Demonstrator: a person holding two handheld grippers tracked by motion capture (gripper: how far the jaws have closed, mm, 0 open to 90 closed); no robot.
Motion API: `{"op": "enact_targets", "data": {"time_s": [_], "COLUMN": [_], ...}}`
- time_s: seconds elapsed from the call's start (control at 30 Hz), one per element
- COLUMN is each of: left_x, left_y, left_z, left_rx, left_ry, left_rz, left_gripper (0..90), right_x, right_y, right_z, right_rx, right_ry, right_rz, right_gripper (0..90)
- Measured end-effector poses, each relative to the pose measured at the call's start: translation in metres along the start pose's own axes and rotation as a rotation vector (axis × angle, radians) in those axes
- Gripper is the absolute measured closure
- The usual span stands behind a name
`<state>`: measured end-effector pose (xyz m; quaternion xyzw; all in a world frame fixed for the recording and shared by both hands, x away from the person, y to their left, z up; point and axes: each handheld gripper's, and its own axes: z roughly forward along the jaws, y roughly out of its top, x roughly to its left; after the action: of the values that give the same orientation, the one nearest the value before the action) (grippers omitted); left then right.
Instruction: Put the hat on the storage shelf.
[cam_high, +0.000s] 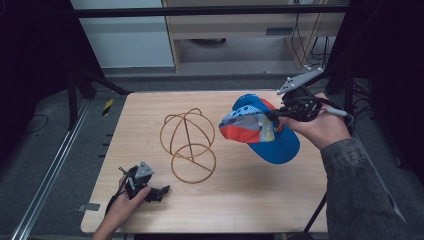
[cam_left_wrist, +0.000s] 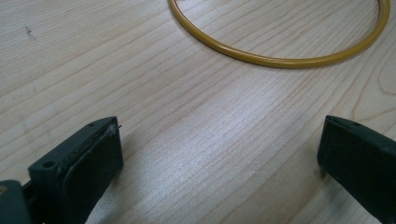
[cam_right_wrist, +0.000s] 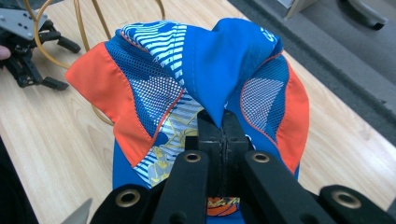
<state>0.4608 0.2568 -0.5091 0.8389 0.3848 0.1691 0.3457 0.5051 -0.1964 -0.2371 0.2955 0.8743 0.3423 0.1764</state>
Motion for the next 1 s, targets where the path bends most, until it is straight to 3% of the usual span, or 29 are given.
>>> {"op": "enact_targets", "data": {"time_s": [0.2,0.43,0.57,1.0], "left_x": [0.0,0.0,0.0,0.0], "left_y": [0.001,0.001,0.001,0.001], "left_z": [0.001,0.001,0.001,0.001], "left_rx": [0.001,0.001,0.001,0.001], "left_ry": [0.0,0.001,0.0,0.002], "left_rz": [0.001,0.002,0.002,0.004], "left_gripper": [0.0,0.0,0.0,0.0], "right_x": [0.0,0.01,0.018,0.039], "right_y": [0.019,0.056,0.073,0.105], "right_z": [-0.012,-0.018,-0.009,0.024], "right_rx": [-0.03,-0.08,-0.089,-0.098], "right_ry": [-0.019,-0.02,0.001,0.065], "right_rz": [-0.012,-0.048,-0.071,-0.112], "right_gripper": [90.0,90.0,90.0,90.0]}}
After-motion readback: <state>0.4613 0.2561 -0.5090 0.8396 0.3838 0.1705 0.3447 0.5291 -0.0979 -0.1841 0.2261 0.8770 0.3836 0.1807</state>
